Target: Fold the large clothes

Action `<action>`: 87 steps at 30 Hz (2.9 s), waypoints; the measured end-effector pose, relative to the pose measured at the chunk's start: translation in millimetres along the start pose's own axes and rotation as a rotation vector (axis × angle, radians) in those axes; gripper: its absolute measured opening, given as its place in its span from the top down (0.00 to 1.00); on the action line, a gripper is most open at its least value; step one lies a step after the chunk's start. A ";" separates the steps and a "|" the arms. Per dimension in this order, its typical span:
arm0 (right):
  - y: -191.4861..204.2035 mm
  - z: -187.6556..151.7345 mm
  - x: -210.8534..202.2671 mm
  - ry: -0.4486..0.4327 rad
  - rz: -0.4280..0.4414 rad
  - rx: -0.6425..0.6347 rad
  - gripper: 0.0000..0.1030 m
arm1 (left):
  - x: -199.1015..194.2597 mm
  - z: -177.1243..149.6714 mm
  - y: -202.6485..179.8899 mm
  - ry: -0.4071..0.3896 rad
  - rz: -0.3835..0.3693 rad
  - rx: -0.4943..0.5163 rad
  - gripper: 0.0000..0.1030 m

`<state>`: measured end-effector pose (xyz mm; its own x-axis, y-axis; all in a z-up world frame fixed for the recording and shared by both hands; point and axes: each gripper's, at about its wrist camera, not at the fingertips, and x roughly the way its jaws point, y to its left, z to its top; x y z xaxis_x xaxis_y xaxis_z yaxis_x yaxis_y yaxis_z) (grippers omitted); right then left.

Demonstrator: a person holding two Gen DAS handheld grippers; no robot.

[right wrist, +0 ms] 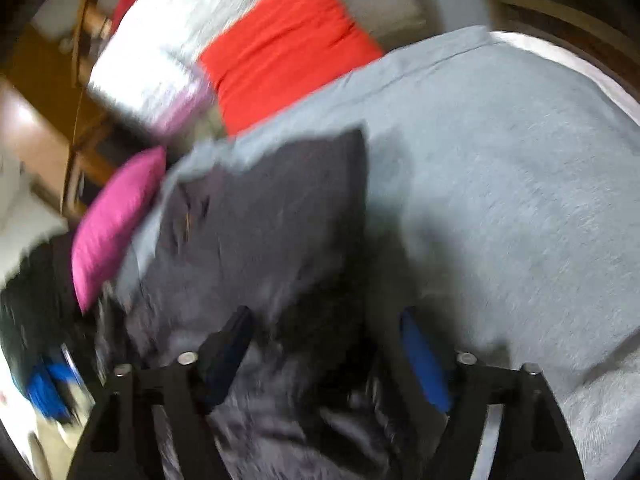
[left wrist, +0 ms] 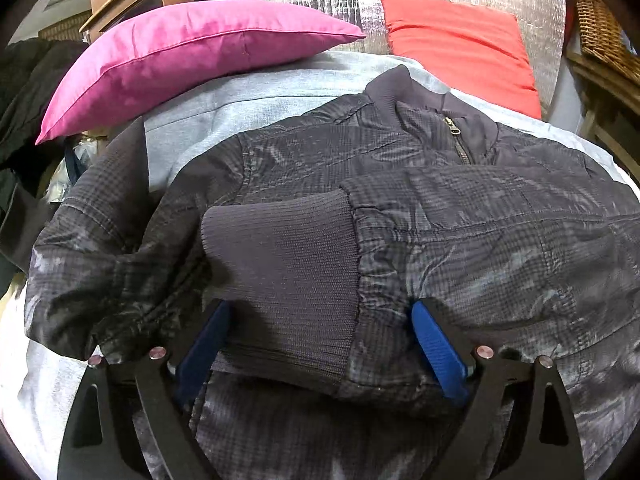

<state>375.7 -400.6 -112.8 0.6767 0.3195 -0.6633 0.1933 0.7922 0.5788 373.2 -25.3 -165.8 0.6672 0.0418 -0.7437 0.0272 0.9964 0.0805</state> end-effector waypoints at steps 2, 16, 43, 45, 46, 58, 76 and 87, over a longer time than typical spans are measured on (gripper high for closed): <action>-5.1 17.3 11.5 0.002 0.040 0.068 0.23 | -4.3 -1.7 1.0 -0.004 -0.005 -0.004 0.10; 23.6 55.8 69.0 -0.026 -0.176 -0.180 0.62 | -4.1 -2.5 -1.3 -0.013 -0.023 -0.006 0.09; 46.8 -39.0 27.7 0.037 -0.037 -0.150 0.23 | -14.4 7.4 5.8 0.031 -0.044 0.004 0.07; 61.8 -41.8 7.3 -0.005 -0.029 -0.163 0.23 | -28.7 9.0 20.8 0.062 -0.109 -0.035 0.07; 68.0 -47.5 -4.8 -0.022 0.001 -0.186 0.23 | -41.1 8.3 33.8 0.066 -0.156 -0.073 0.07; 76.3 -157.6 -13.6 -0.026 -0.067 -0.369 0.23 | -96.2 -5.4 287.8 -0.196 0.336 -0.321 0.07; 69.2 -158.3 -6.8 -0.030 -0.029 -0.356 0.20 | -12.1 52.5 345.0 -0.015 0.374 -0.308 0.90; 64.4 -156.6 -9.2 -0.035 0.008 -0.329 0.20 | -198.7 123.6 195.5 -0.314 0.038 -0.117 0.90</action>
<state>270.8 -271.1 -143.7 0.7023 0.3130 -0.6394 -0.0479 0.9169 0.3962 337.9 152.0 79.7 0.8633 0.0728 -0.4994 -0.0760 0.9970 0.0139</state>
